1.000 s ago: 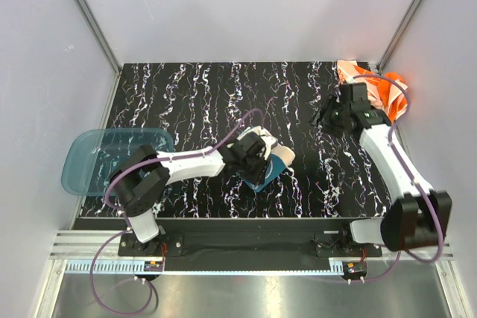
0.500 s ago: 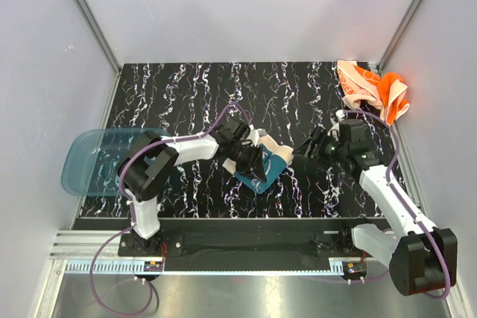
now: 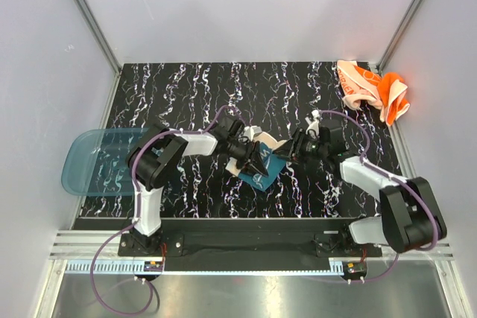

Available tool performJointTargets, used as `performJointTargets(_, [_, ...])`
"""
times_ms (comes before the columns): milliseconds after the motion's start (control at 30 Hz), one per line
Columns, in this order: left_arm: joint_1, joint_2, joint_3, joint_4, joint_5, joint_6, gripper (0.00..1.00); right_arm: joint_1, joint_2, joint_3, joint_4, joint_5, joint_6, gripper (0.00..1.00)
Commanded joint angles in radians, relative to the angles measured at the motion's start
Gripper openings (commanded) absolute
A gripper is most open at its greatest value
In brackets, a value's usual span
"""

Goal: Roll the towels

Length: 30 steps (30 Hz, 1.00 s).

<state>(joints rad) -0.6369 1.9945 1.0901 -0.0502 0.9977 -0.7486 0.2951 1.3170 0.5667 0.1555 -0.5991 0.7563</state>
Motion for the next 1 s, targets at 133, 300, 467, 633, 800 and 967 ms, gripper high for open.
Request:
performJointTargets(133, [0.045,0.046,0.007,0.084,0.076,-0.084,0.37,0.009,0.175,0.050,0.225,-0.060,-0.009,0.40])
performJointTargets(300, [0.060,0.073,0.005,0.121,0.097,-0.115,0.40,0.009,0.276,0.024,0.344,-0.067,0.006,0.40])
performJointTargets(467, [0.075,0.075,0.016,0.054,0.073,-0.091,0.46,0.013,0.381,0.015,0.398,-0.053,0.009,0.37])
performJointTargets(633, [0.082,0.035,0.054,-0.137,-0.043,0.054,0.59,0.047,0.447,0.030,0.386,-0.011,-0.021,0.36])
performJointTargets(800, [0.095,-0.014,0.045,-0.218,-0.119,0.115,0.67,0.055,0.496,0.030,0.381,0.016,-0.035,0.34])
performJointTargets(967, [0.102,-0.112,0.085,-0.365,-0.266,0.211,0.76,0.061,0.502,0.038,0.349,0.039,-0.051,0.33])
